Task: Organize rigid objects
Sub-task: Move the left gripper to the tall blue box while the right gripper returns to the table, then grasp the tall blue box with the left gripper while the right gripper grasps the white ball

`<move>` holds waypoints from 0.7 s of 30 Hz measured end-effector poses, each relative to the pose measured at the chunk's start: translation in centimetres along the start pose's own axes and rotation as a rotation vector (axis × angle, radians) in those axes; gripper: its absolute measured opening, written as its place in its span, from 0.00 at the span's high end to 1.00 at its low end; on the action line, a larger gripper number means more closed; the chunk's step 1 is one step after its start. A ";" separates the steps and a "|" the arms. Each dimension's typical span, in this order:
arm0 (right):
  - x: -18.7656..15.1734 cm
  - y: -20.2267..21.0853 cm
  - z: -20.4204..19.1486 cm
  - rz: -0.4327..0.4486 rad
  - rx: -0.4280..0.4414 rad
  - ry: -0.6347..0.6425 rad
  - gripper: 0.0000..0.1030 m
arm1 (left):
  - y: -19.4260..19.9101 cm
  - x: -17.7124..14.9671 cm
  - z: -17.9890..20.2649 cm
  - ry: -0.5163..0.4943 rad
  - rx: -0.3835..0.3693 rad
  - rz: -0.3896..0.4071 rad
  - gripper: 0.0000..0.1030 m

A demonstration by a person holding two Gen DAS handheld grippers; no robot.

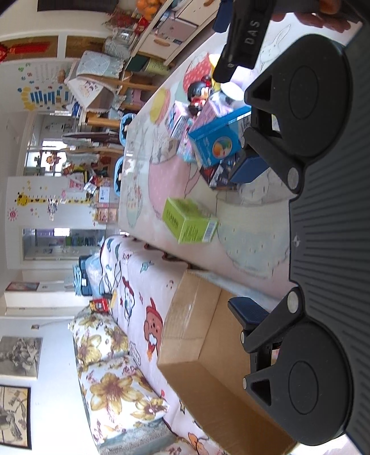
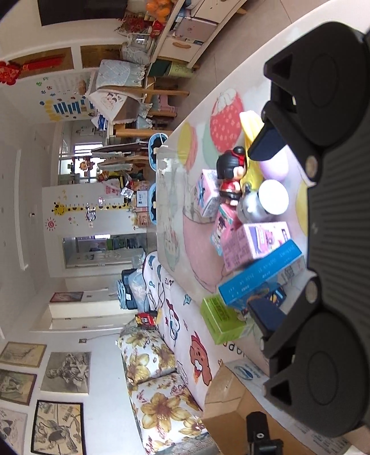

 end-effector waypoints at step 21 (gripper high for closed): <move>0.6 -3.3 7.1 -0.039 -0.098 -0.034 0.01 | -6.3 1.0 7.2 -0.028 -0.133 -0.020 0.00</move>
Point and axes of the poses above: each gripper's, at about its wrist camera, not at the fingertips, and y roughly against the way its jaws point, z to its right, x to its top, the point moved 3 cm from there along -y, roughly the way its jaws point, and after that the axes turned 6 degrees about -y, right-handed, at the moved point
